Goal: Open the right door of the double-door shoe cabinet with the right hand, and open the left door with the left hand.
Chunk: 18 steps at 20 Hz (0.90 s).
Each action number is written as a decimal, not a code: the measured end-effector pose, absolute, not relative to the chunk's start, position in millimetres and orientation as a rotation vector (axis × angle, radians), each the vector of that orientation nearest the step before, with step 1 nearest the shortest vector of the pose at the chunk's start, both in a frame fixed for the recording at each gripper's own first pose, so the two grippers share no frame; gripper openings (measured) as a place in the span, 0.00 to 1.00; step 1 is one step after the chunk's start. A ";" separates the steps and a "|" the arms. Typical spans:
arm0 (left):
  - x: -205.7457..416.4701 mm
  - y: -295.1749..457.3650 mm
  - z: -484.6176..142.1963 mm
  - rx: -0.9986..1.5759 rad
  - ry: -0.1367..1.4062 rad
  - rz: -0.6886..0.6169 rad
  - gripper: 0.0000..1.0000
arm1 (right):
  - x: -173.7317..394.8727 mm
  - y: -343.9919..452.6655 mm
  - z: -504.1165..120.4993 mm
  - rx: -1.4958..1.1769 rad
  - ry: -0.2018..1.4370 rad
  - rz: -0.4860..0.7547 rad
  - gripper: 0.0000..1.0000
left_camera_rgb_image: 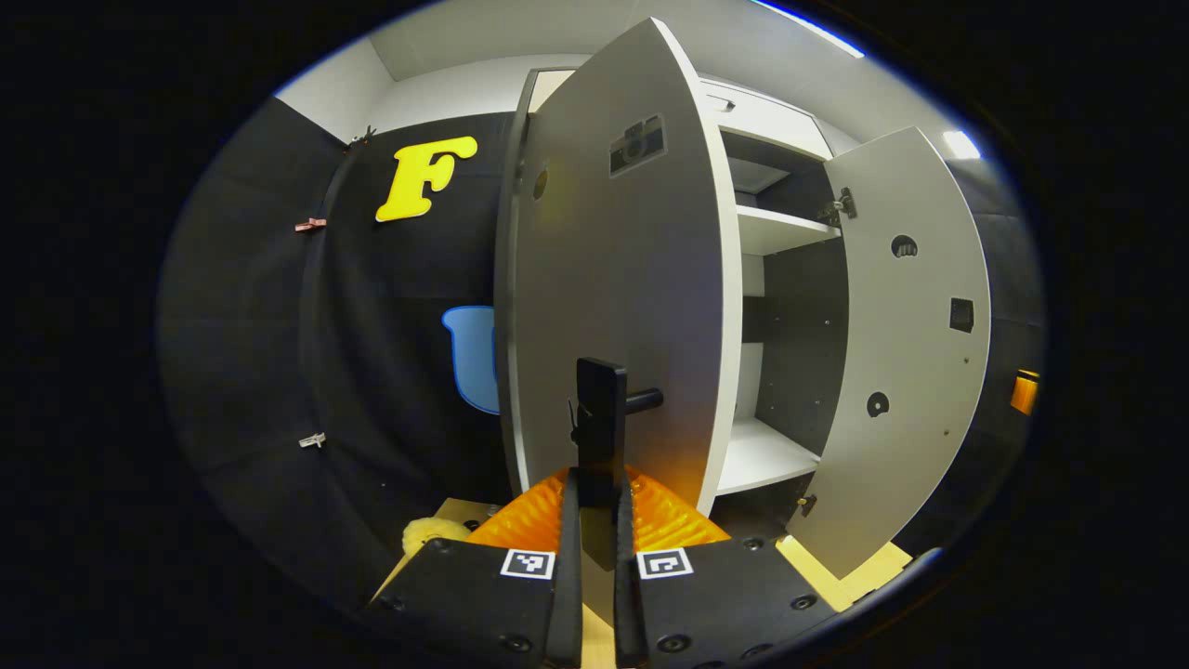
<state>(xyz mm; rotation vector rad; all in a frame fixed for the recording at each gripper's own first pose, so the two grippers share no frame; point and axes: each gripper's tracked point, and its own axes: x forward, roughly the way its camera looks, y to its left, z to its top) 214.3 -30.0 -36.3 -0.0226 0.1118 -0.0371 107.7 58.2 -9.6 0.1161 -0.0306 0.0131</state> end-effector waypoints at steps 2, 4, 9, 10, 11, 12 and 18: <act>214.2 -25.5 -36.6 -0.019 0.112 -0.025 0.17 | 106.8 60.5 -12.7 0.119 -0.025 0.016 0.93; 213.5 -24.4 -37.0 -0.027 0.111 -0.023 0.17 | 105.1 62.9 -12.3 0.126 -0.022 0.022 0.93; 211.7 -26.1 -38.9 -0.059 0.123 -0.035 0.14 | 104.0 66.5 -16.1 0.126 -0.011 0.032 0.93; 211.5 -25.0 -38.2 -0.063 0.120 -0.030 0.14 | 103.9 68.3 -16.7 0.129 -0.007 0.037 0.93; 212.9 -23.7 -37.7 -0.068 0.117 -0.019 0.15 | 105.8 69.3 -16.2 0.131 -0.006 0.041 0.93; 213.0 -22.4 -37.3 -0.071 0.112 -0.005 0.14 | 105.6 69.9 -16.8 0.130 -0.005 0.045 0.93; 219.3 1.3 -36.4 -0.059 0.093 0.067 0.07 | 106.1 72.0 -18.6 0.125 -0.007 0.055 0.93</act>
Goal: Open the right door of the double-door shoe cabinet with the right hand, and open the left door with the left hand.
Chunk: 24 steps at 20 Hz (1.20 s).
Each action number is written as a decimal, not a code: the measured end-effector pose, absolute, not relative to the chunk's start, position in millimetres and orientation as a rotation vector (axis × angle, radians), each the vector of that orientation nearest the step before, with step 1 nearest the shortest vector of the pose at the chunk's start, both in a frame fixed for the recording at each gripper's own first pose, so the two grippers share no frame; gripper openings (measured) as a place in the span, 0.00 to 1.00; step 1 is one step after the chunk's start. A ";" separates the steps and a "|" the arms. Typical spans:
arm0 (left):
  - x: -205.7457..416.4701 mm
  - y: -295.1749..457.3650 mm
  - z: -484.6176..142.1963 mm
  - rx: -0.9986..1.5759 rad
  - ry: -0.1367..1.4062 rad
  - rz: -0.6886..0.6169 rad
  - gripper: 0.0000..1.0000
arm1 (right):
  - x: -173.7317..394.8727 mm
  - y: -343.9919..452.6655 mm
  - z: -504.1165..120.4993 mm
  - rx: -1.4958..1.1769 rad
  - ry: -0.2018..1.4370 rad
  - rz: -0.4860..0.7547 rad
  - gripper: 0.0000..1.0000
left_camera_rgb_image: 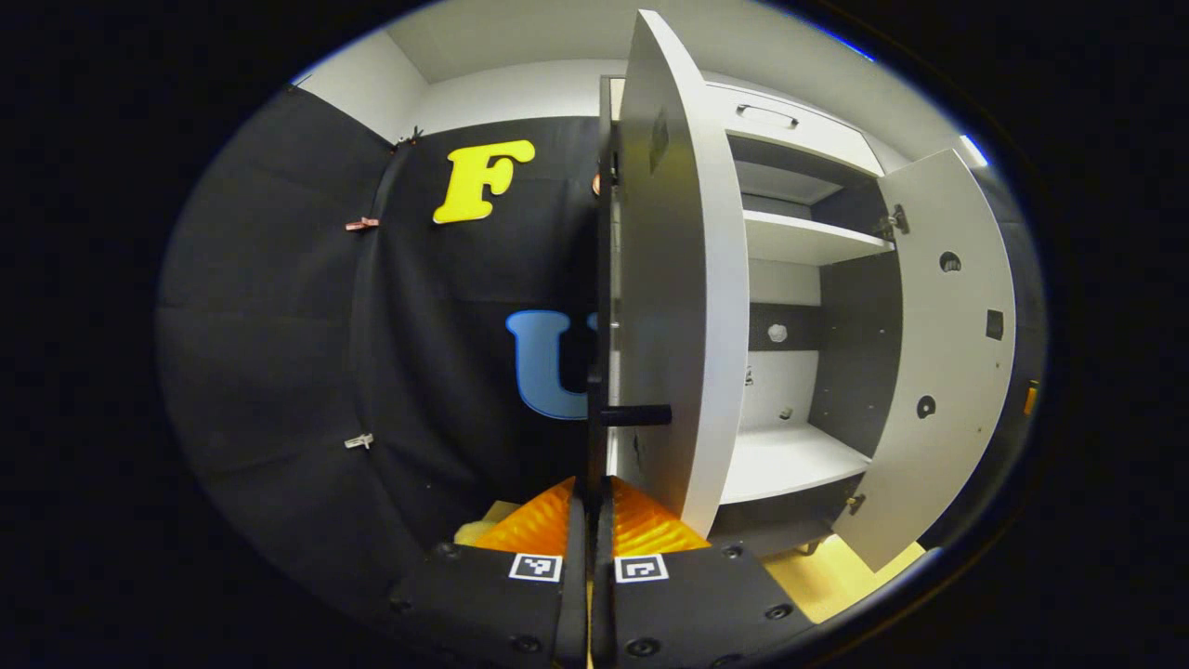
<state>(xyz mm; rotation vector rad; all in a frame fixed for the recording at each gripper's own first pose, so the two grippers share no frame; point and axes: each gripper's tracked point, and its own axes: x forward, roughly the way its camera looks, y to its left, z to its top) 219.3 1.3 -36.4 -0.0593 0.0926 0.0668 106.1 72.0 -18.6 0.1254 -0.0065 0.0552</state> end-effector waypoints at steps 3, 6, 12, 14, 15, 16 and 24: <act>219.5 -16.2 -32.5 -0.092 0.088 0.011 0.05 | 106.1 72.2 -17.6 0.125 -0.010 0.058 0.93; 218.2 -13.9 -32.8 -0.093 0.083 -0.036 0.05 | 106.7 72.1 -16.5 0.118 -0.025 0.070 0.93; 215.2 -41.3 -23.1 -0.228 0.081 -0.111 0.11 | 106.6 71.9 -17.7 0.116 -0.023 0.078 0.93; 213.7 -32.4 -27.5 -0.172 0.092 -0.106 0.10 | 106.3 71.4 -17.5 0.115 -0.027 0.075 0.93; 212.6 -26.4 -28.3 -0.140 0.094 -0.101 0.10 | 106.4 72.2 -17.9 0.116 -0.027 0.075 0.93; 213.2 -22.3 -29.4 -0.117 0.092 -0.098 0.10 | 106.4 71.8 -18.3 0.119 -0.026 0.074 0.93; 212.9 -7.3 -24.7 -0.063 0.055 -0.027 0.12 | 104.5 74.7 -17.7 0.131 -0.022 0.089 0.93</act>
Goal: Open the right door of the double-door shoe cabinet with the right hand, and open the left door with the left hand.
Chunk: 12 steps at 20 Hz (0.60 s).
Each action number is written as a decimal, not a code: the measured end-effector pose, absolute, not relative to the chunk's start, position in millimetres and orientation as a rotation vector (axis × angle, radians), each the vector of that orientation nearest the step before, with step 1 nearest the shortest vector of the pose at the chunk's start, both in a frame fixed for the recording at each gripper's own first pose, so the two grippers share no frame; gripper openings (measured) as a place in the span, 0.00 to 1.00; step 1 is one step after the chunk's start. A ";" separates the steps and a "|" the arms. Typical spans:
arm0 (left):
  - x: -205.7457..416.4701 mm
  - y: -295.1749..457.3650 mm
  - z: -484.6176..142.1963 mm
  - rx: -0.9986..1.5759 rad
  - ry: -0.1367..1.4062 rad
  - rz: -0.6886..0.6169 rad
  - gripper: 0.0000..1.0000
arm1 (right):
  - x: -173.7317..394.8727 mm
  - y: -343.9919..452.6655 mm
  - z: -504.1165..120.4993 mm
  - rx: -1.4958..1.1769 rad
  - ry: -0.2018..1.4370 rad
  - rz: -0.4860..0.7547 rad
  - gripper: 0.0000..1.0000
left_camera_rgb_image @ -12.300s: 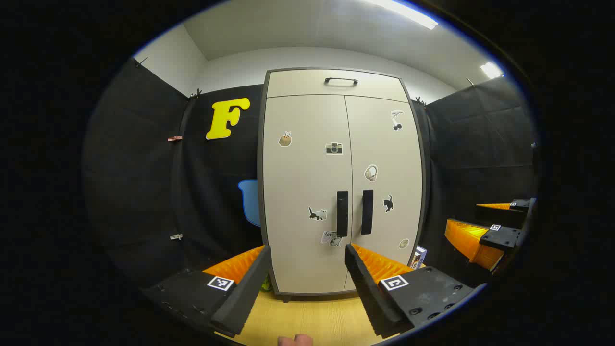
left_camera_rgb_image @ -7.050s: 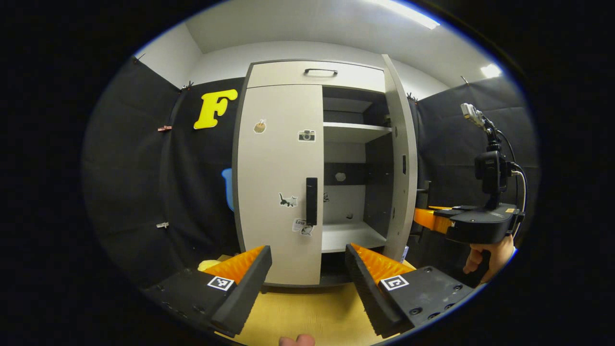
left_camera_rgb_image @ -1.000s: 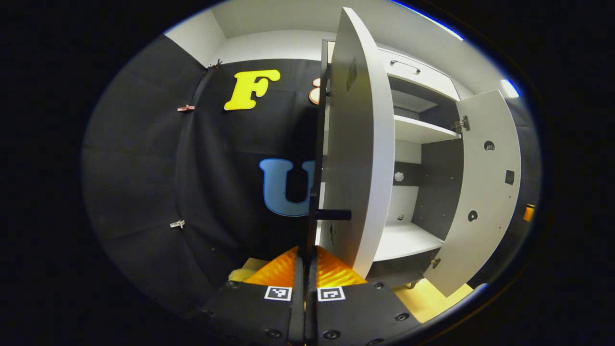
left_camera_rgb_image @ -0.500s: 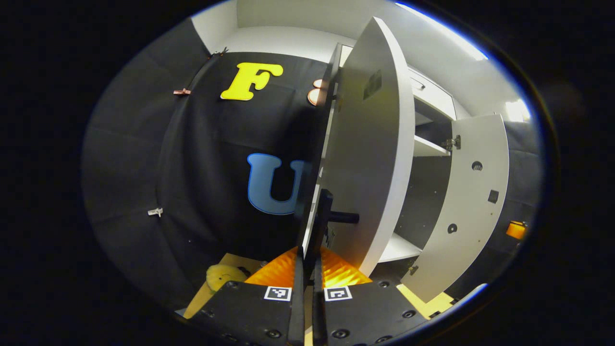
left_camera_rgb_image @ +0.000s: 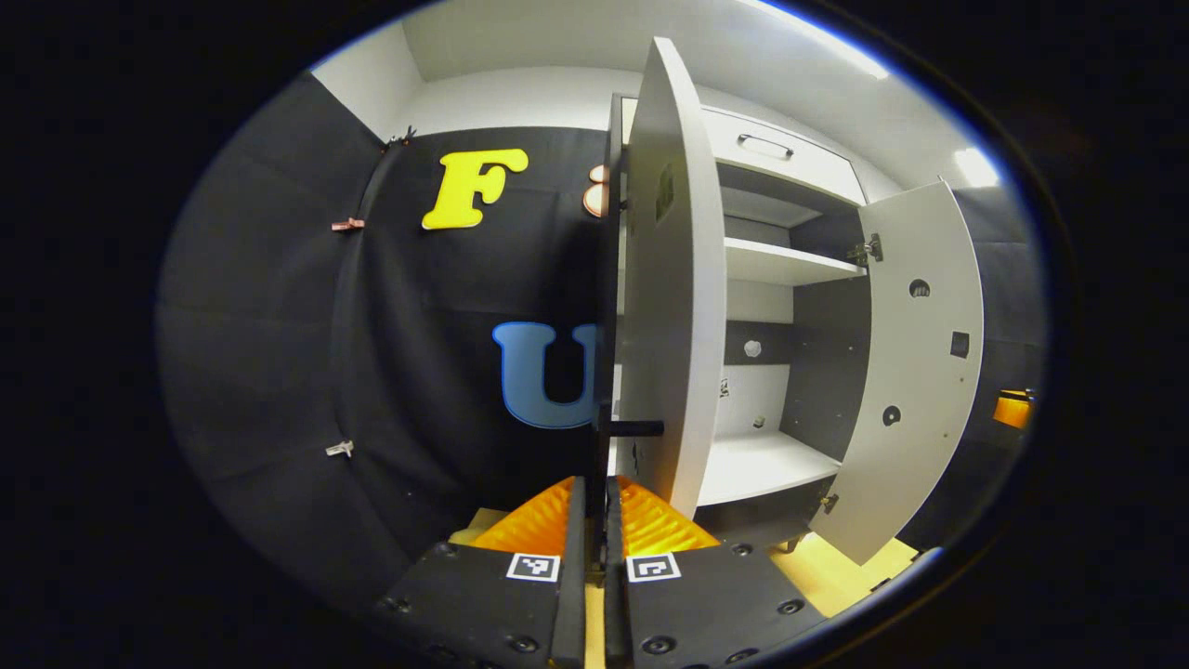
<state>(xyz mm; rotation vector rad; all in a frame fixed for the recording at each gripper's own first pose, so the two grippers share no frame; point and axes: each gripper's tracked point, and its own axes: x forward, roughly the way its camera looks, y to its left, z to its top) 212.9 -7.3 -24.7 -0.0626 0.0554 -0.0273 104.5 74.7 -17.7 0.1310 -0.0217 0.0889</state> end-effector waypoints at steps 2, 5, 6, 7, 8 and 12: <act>213.4 -6.7 -22.4 -0.071 0.045 -0.001 0.12 | 105.6 73.2 -16.1 0.133 -0.025 0.090 0.93; 210.0 -6.8 -23.0 -0.065 0.052 0.021 0.32 | 105.4 73.0 -12.6 0.121 -0.034 0.087 0.93; 207.5 -2.6 -23.5 -0.052 0.056 0.035 0.48 | 105.0 72.2 -10.2 0.121 -0.041 0.086 0.93; 207.3 -0.4 -23.2 -0.037 0.056 0.045 0.63 | 104.8 72.3 -7.3 0.127 -0.050 0.087 0.93; 206.3 0.0 -21.8 -0.030 0.045 0.047 0.79 | 104.2 73.8 -6.7 0.133 -0.051 0.095 0.93; 210.7 -11.0 -15.0 -0.057 0.002 0.035 0.96 | 106.3 68.7 -8.3 0.121 -0.046 0.074 0.93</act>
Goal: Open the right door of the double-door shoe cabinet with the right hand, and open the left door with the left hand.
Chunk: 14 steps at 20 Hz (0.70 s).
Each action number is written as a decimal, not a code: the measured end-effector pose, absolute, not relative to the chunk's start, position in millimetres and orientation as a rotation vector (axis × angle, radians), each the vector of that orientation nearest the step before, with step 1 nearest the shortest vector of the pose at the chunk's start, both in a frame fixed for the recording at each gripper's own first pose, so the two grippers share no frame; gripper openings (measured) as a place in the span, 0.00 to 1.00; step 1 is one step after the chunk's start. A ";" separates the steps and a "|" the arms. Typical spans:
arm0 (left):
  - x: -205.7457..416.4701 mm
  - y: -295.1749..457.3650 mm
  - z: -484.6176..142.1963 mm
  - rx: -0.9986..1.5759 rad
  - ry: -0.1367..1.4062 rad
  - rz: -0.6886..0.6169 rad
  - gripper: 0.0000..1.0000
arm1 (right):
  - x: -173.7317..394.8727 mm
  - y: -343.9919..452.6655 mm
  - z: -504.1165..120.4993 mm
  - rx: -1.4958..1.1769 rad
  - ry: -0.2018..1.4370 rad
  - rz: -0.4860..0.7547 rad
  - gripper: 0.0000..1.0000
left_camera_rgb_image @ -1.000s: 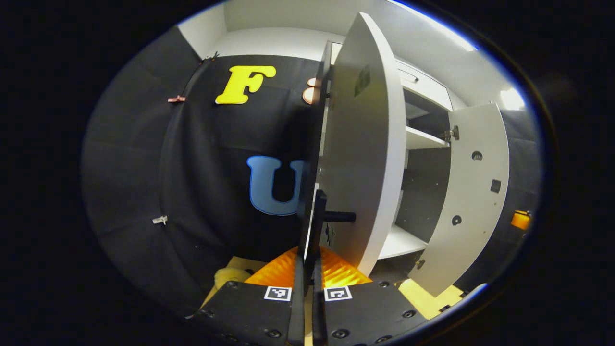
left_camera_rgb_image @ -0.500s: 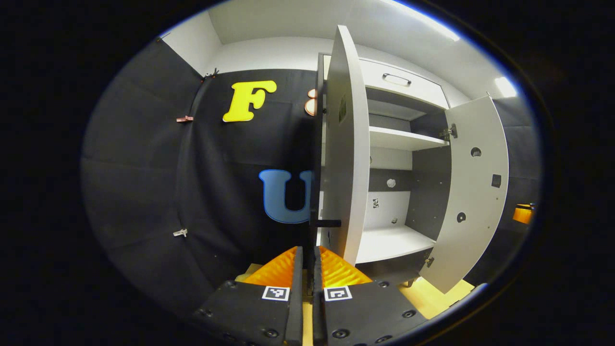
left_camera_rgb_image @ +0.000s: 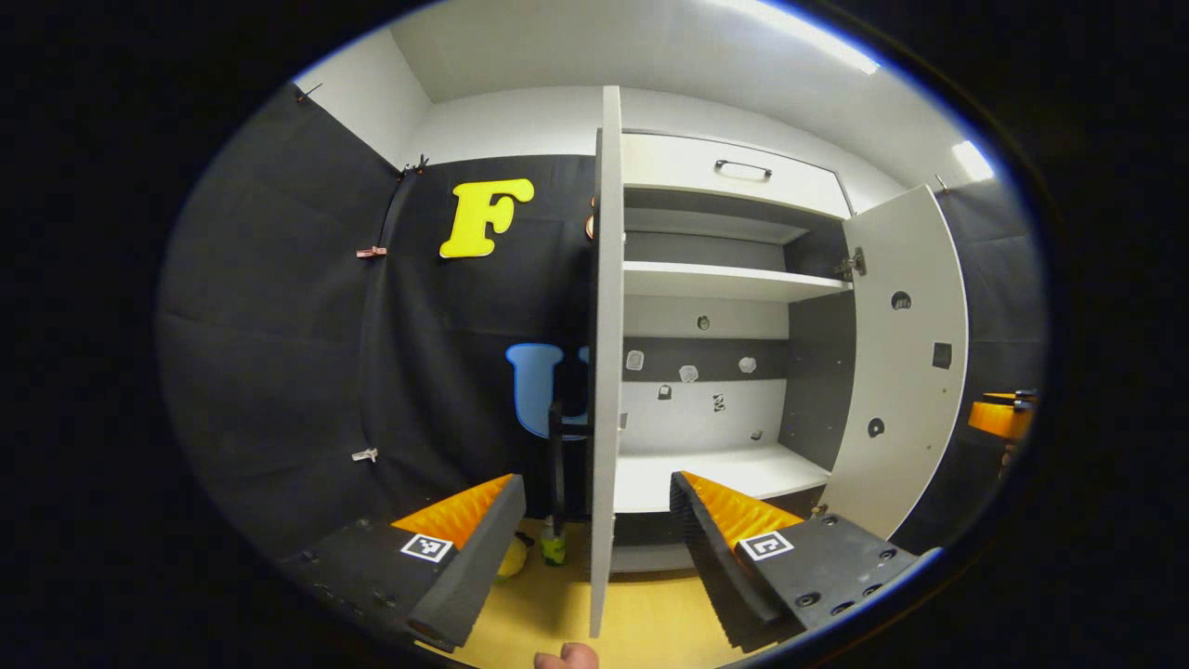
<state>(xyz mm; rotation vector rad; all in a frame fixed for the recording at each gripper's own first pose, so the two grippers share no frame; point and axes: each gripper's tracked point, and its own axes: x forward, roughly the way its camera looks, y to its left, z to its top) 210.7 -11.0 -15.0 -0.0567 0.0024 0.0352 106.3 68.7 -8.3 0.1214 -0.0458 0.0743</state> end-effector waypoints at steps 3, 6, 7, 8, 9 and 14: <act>212.7 -12.5 -9.6 -0.030 -0.023 0.028 0.96 | 109.6 67.6 -1.5 0.118 -0.079 0.050 0.96; 214.0 -10.6 -7.6 -0.012 -0.044 0.036 0.96 | 120.6 75.4 4.9 0.140 -0.094 0.065 0.96; 214.1 -13.6 -7.4 -0.024 -0.043 0.035 0.96 | 120.6 77.1 5.7 0.145 -0.095 0.070 0.96; 213.7 -17.7 -7.9 -0.038 -0.042 0.033 0.96 | 120.2 78.6 6.3 0.145 -0.094 0.073 0.96; 213.8 -21.2 -8.4 -0.050 -0.039 0.029 0.96 | 120.4 77.9 6.0 0.141 -0.091 0.072 0.96; 214.0 -25.6 -10.5 -0.040 -0.024 0.021 0.96 | 128.4 74.9 2.1 0.146 -0.077 0.068 0.96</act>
